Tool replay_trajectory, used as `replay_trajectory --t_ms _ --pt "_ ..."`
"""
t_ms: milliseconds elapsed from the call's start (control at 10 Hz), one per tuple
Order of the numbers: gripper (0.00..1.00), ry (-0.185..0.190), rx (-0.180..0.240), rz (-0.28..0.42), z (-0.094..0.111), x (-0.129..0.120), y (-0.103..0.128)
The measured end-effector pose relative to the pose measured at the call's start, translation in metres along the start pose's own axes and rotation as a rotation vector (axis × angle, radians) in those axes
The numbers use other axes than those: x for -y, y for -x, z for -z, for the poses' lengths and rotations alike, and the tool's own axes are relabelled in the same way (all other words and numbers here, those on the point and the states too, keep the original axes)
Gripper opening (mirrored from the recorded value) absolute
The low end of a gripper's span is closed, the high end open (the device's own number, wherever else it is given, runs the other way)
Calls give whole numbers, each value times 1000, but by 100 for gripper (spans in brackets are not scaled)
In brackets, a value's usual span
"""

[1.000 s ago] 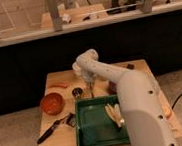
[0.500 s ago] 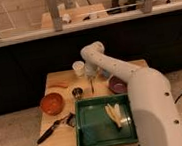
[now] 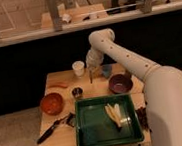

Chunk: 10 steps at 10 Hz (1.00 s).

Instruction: Place fork in red bowl

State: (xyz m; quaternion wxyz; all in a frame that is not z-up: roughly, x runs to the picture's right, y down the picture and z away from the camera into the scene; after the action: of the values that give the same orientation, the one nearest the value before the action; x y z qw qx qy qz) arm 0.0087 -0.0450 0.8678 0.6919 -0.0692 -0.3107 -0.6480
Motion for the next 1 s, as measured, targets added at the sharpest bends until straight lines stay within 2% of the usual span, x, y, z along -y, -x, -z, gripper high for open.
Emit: replay_trajectory --t_ms 100,200,400,600,700,1000 --pt "0 -27 9 30 6 13 2" --pt "0 -66 28 86 7 37 7" --pt "0 -113 55 172 4 72 20" --pt "0 -153 88 284 4 113 45" --pt "0 -159 95 308 5 120 51" --pt "0 -159 95 309 5 120 51"
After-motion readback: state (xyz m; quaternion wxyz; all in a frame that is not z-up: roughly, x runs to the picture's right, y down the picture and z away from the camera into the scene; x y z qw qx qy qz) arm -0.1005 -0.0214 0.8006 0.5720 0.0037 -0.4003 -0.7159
